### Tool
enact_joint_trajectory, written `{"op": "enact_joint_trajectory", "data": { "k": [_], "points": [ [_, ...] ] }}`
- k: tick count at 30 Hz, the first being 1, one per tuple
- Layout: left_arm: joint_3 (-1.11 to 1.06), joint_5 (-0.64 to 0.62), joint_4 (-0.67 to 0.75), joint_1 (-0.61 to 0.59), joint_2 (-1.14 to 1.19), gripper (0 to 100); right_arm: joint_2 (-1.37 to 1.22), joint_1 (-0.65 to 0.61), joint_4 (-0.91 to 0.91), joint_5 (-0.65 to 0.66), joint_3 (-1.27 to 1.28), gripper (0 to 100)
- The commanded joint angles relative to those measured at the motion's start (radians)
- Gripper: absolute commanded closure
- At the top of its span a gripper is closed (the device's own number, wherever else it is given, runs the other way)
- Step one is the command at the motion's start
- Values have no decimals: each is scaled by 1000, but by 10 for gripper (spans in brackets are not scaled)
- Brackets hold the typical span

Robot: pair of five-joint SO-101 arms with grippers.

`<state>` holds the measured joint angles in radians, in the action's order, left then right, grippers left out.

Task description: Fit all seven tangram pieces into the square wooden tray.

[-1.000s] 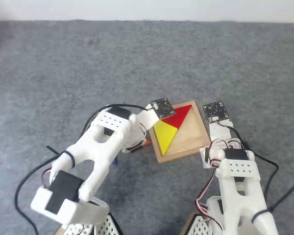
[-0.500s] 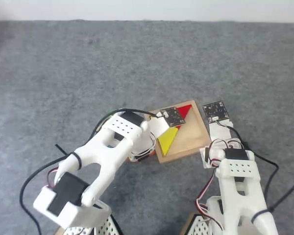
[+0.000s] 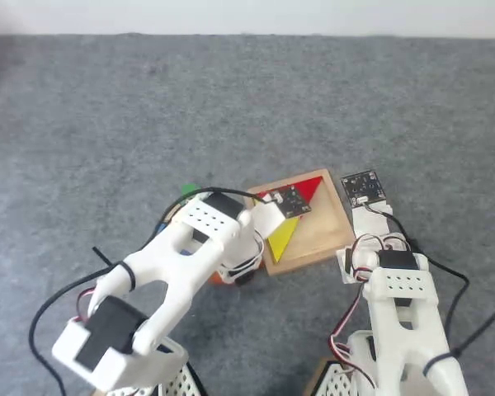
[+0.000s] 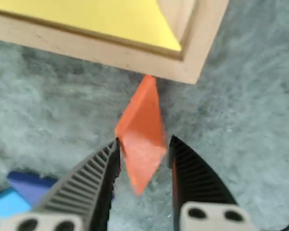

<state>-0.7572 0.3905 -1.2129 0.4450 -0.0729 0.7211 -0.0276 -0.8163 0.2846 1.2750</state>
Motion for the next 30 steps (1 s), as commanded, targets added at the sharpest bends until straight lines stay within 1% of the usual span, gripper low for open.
{"op": "enact_joint_trajectory", "data": {
  "k": [1, 3, 7, 12, 16, 24, 30],
  "points": [
    [-42, -14, 95, 6, 28, 834, 25, 2, 13, -8, -11, 564],
    [-56, -15, 135, 6, 63, 835, 25, 2, 13, -8, -11, 564],
    [-42, -41, 129, 8, 77, 885, 25, -1, 13, -8, -11, 564],
    [-39, -60, 129, 44, 75, 946, 25, -1, 13, -8, -11, 564],
    [-22, -86, 126, 52, 75, 957, 25, -1, 13, -8, -11, 564],
    [130, -92, -3, 46, 75, 963, 25, -1, 12, -8, -11, 564],
    [240, -133, -68, 46, 75, 963, 25, -1, 12, -8, -11, 564]
  ]
}}
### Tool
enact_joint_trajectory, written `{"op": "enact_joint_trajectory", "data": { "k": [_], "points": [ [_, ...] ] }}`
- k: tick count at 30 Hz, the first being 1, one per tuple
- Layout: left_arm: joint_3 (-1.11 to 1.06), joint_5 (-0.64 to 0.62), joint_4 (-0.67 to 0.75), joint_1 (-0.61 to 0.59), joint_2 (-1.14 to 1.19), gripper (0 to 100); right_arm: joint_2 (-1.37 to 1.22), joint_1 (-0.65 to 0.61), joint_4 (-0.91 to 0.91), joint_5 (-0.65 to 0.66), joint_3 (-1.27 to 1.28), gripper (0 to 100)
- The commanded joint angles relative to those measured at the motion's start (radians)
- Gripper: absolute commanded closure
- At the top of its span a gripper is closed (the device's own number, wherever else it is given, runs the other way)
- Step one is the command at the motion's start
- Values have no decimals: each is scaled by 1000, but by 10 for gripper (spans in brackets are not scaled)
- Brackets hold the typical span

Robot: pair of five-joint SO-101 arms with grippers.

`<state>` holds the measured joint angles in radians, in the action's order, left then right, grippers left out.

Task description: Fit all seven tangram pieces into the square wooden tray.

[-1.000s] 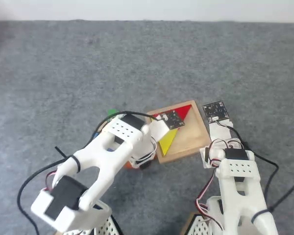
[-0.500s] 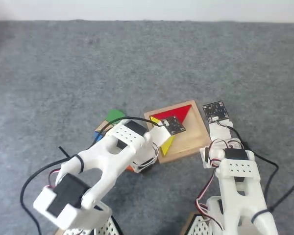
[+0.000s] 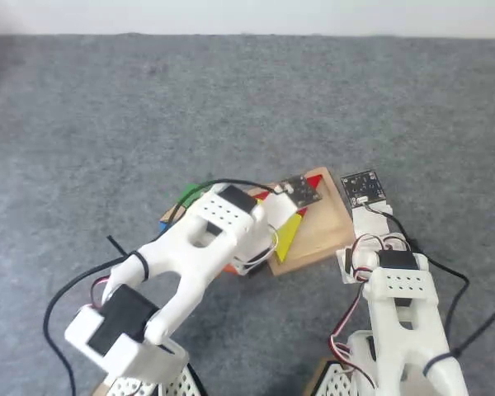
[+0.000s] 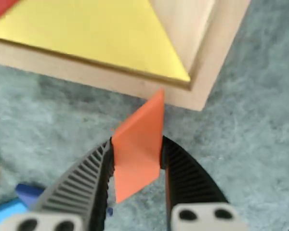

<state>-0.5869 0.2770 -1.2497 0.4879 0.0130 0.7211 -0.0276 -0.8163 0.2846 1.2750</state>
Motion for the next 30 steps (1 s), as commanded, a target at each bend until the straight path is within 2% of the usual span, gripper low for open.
{"op": "enact_joint_trajectory", "data": {
  "k": [1, 10, 17, 26, 30],
  "points": [
    [81, -20, -37, 3, -11, 963, 25, -1, 12, -8, -11, 564],
    [220, -69, -117, -58, -11, 963, 27, 7, 5, -8, -15, 564],
    [463, -267, -103, 6, 72, 963, 27, 142, -44, -29, -74, 564],
    [745, -626, -14, 95, 428, 964, 70, 239, -65, -75, -95, 564],
    [862, -695, 0, 114, 546, 964, 180, 231, -65, -100, -48, 564]
  ]
}}
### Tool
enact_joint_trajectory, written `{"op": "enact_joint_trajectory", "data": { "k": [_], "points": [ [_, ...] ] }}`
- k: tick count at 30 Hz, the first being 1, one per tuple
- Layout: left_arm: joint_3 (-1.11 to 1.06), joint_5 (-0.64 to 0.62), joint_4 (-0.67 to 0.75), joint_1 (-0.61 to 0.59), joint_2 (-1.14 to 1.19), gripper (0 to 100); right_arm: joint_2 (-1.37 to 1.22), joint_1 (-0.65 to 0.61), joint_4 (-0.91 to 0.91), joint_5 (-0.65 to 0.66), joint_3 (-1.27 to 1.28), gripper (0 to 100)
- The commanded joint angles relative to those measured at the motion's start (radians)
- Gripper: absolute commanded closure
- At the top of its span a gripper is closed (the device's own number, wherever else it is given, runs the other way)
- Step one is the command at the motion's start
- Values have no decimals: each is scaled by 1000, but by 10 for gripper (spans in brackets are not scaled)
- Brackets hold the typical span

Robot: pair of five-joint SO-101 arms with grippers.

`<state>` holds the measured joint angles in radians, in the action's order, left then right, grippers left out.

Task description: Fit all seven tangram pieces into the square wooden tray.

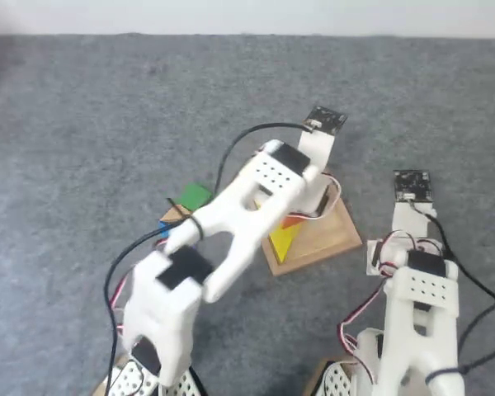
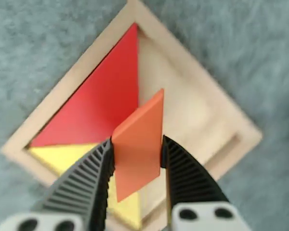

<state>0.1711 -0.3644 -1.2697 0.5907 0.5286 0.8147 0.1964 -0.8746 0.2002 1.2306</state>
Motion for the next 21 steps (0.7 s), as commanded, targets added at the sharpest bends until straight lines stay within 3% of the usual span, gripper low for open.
{"op": "enact_joint_trajectory", "data": {
  "k": [1, 15, 21],
  "points": [
    [133, -54, 20, 14, 57, 964, 117, -1, -8, -15, 12, 564],
    [518, -281, -107, 15, 354, 958, 257, -25, -16, -14, 77, 564],
    [656, -304, -259, 18, 393, 777, 257, -25, -15, -14, 77, 564]
  ]
}}
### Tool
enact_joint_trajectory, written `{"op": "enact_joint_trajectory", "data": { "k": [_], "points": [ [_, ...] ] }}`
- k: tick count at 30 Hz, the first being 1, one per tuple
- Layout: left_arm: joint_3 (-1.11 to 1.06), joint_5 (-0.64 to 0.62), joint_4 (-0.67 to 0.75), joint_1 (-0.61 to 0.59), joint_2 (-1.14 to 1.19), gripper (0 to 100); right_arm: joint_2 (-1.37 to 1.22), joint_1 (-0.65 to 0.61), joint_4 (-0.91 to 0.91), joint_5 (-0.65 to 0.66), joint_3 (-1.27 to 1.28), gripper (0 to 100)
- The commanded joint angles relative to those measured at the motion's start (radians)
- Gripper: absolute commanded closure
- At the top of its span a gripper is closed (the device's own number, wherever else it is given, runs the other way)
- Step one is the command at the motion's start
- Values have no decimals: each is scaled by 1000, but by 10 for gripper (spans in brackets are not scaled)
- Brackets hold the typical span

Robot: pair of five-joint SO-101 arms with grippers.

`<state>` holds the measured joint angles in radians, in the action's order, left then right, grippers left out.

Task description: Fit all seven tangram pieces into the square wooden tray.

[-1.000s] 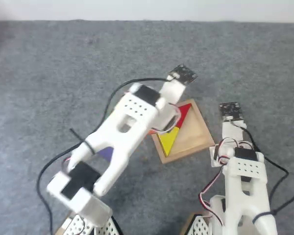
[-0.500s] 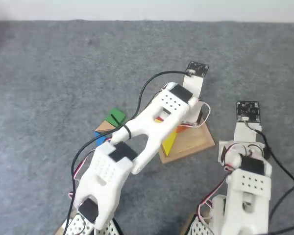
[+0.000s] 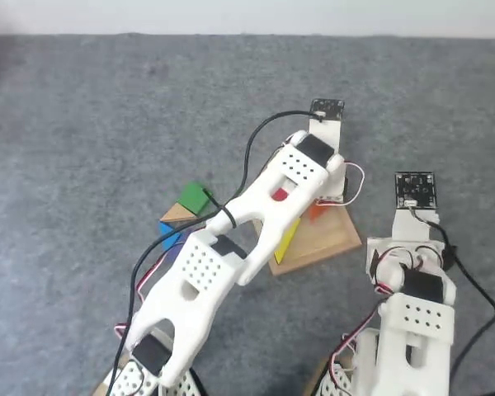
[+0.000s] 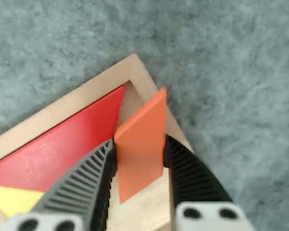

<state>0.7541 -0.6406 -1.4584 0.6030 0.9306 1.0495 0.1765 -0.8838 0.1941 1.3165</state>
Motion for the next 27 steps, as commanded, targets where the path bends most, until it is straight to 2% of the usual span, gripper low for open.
{"op": "enact_joint_trajectory", "data": {
  "k": [1, 7, 10, 16, 18, 21, 23, 27],
  "points": [
    [82, -35, -91, 3, -3, 767, 22, -5, -5, -8, -9, 564],
    [111, -31, -109, 6, 8, 779, 22, -28, -7, -6, -8, 564],
    [154, 35, -118, 3, -12, 779, 22, -28, -7, -6, -8, 564],
    [298, 149, -233, -20, -106, 780, 21, -24, -8, -6, -15, 564],
    [366, 160, -278, -64, -146, 780, 18, 12, -27, 20, -41, 564],
    [403, 158, -299, -199, -207, 780, -58, 93, -107, 38, -169, 564],
    [361, 158, -299, -295, -242, 780, -154, 108, -139, 83, -264, 564],
    [200, 199, -296, -439, -305, 780, -415, 96, -139, 255, -451, 564]
  ]
}}
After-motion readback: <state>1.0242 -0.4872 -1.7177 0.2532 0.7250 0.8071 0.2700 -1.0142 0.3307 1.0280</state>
